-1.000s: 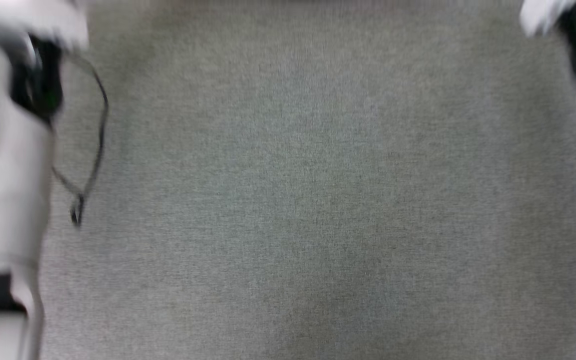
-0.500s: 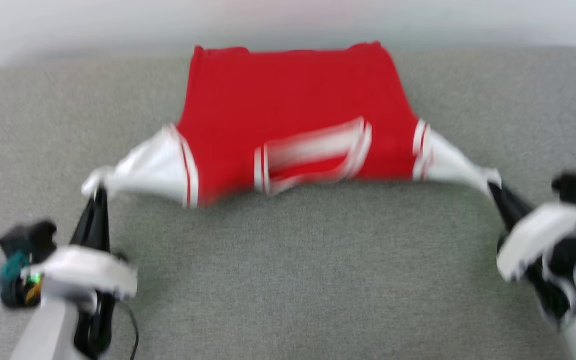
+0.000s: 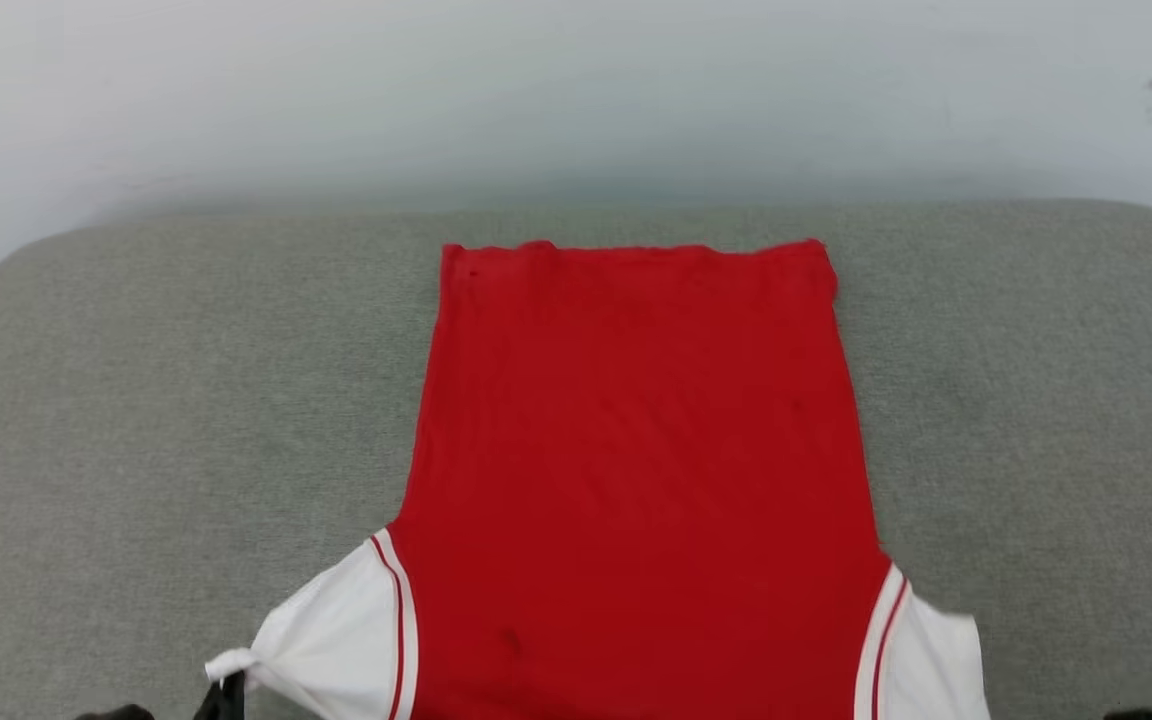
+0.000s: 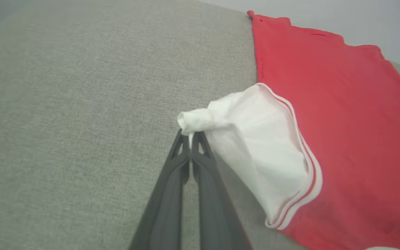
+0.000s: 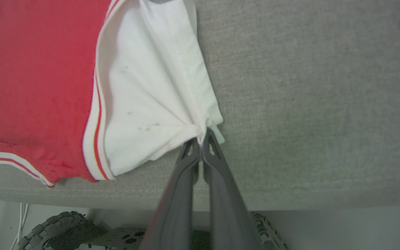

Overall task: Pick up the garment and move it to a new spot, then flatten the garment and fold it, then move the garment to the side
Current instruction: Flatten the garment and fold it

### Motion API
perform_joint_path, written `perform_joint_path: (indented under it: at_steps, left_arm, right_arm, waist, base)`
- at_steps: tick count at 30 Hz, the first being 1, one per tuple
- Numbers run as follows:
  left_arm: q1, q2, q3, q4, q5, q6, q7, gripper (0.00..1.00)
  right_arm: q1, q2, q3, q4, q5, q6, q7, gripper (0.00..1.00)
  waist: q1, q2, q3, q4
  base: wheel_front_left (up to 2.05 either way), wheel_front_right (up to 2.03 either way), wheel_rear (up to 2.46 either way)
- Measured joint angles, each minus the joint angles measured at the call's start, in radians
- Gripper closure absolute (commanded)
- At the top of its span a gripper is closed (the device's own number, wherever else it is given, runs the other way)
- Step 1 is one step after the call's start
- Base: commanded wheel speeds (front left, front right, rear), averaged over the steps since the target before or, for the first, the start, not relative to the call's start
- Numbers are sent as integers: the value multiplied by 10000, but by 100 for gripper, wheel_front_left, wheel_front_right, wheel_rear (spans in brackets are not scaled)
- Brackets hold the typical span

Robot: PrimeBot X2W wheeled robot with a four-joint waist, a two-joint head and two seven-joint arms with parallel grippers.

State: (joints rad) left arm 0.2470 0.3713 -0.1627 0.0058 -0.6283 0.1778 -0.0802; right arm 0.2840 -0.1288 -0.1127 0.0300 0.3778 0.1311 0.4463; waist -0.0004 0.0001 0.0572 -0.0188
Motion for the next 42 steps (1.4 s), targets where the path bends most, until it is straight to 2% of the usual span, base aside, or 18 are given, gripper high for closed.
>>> perform_joint_path:
  at_steps: [3, 4, 5, 8, 12, 18, 21, 27, 34, 42]
  left_arm:
    - [395, -12, -127, -343, 115, 244, 159, 100]
    - [426, -35, -186, -437, 159, 291, 180, 100]
    - [428, -58, -255, -541, 207, 337, 219, 100]
    - [394, -71, -364, -702, 276, 334, 219, 100]
    - [174, -46, -537, -922, 443, 272, 232, 100]
    - [-731, 38, -840, -1492, 855, 188, 301, 100]
    - [-1297, 12, -1051, -1661, 1028, 63, 291, 100]
    - [-2455, -201, -1331, -1626, 1181, -360, -79, 100]
    - [-3386, -546, -1593, -1024, 1118, -834, -566, 100]
    - [-4133, -867, -1814, -393, 986, -1256, -951, 100]
  right_arm:
    - [665, 276, -69, -291, -299, 0, 951, 100]
    - [738, 347, -107, -391, -284, 0, 1095, 73]
    - [740, 372, -140, -535, -374, 0, 1143, 0]
    - [400, 395, -336, -890, -433, -2, 1007, 0]
    - [-1051, 345, -790, -1028, -516, -2, 58, 0]
    - [-3887, -29, -1434, 483, -280, 0, -560, 0]
    - [-5520, -485, -1624, 1708, -77, -2, -265, 0]
    - [-8600, -1342, -1893, 3845, -337, -2, 1300, 0]
    - [-11273, -1578, -2178, 5340, -1235, -2, 3007, 0]
    - [-12553, -1542, -2592, 6125, -2272, -2, 3921, 0]
  waist:
    - [0, 0, -126, 137]
    - [0, 0, -162, 178]
    - [0, 0, -195, 226]
    - [1, 0, -266, 352]
    - [2, 0, -245, 497]
    - [4, 0, 293, 822]
    - [5, 0, 774, 1046]
    - [6, 0, 1928, 1629]
    - [7, 0, 3323, 2360]
    - [6, 0, 4499, 3086]
  base:
    - [0, 0, 0]
    - [0, 0, 0]
    - [0, 0, 0]
    - [0, 0, 0]
    - [0, 0, 0]
    - [0, 0, 0]
    - [0, 0, 0]
    - [0, 0, 0]
    - [0, 0, 0]
    - [0, 0, 0]
